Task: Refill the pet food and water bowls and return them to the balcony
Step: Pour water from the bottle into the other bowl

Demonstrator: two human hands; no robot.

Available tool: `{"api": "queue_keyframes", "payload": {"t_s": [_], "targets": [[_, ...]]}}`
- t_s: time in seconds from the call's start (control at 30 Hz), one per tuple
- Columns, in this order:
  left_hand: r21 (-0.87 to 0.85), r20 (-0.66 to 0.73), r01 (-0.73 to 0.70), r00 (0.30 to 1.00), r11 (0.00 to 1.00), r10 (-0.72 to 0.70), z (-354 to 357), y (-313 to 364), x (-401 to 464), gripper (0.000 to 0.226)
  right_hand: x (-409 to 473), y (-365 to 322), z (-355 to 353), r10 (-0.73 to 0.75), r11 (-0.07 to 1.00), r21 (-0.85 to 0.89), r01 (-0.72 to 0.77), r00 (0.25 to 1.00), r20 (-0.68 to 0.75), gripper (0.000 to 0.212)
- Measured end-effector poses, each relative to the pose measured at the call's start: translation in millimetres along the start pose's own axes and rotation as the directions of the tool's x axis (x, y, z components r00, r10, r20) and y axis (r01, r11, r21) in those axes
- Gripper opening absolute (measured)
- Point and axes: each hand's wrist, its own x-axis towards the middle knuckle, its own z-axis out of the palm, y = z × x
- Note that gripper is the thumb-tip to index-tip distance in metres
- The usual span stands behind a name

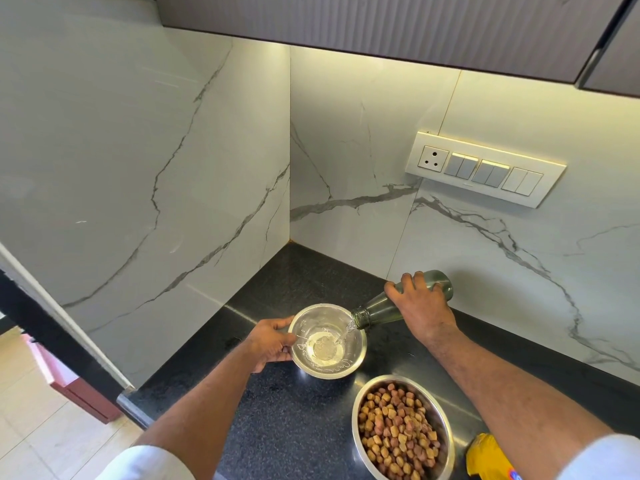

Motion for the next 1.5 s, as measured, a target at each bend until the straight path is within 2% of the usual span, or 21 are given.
{"api": "queue_keyframes", "payload": {"t_s": [0.37, 0.53, 0.67, 0.77, 0.87, 0.97, 1.07, 1.13, 1.3, 1.5], "targets": [[0.002, 0.003, 0.0, 1.0, 1.0, 0.0, -1.3, -0.7, 1.6, 0.048, -0.4, 0.4, 6.5, 0.014, 1.0, 0.023, -0.014, 1.0, -0.004, 0.09], [0.001, 0.009, 0.0, 1.0, 1.0, -0.001, -0.7, -0.1, 0.8, 0.048, -6.7, -5.2, 17.2, 0.09, 0.983, 0.159, -0.088, 0.996, -0.005, 0.09], [0.007, 0.025, -0.007, 1.0, 1.0, 0.006, -1.1, -0.5, 1.2, 0.049, -18.0, -15.9, 33.2, 0.198, 0.919, 0.342, -0.198, 0.98, 0.035, 0.092], [0.011, 0.028, -0.01, 1.0, 1.0, 0.009, -2.1, -1.0, 3.2, 0.05, -23.8, -19.8, 42.3, 0.307, 0.812, 0.499, -0.301, 0.949, 0.073, 0.095], [0.021, 0.046, -0.007, 0.999, 1.0, 0.006, -3.7, -1.5, 5.5, 0.051, -27.5, -16.8, 50.9, 0.431, 0.66, 0.633, -0.404, 0.894, 0.121, 0.095], [0.032, 0.066, -0.001, 0.998, 0.999, -0.001, -5.2, -2.3, 9.2, 0.049, -29.3, -10.1, 62.0, 0.533, 0.451, 0.758, -0.471, 0.824, 0.195, 0.088], [0.03, 0.074, 0.002, 0.997, 1.0, -0.005, -7.0, -3.7, 12.9, 0.048, -28.8, -2.5, 72.6, 0.59, 0.223, 0.853, -0.471, 0.762, 0.266, 0.081], [0.032, 0.073, 0.004, 0.997, 0.999, -0.007, -8.2, -5.2, 16.3, 0.046, -28.1, 3.1, 79.0, 0.608, 0.111, 0.876, -0.468, 0.73, 0.313, 0.082], [0.027, 0.075, 0.013, 0.997, 1.0, -0.015, -10.7, -7.4, 21.9, 0.043, -29.0, 10.0, 94.6, 0.613, -0.016, 0.889, -0.457, 0.698, 0.37, 0.085], [0.054, 0.096, 0.018, 0.995, 0.998, -0.023, -11.9, -7.0, 25.0, 0.045, -29.3, 5.2, 102.7, 0.606, -0.077, 0.899, -0.431, 0.696, 0.386, 0.082]]}}
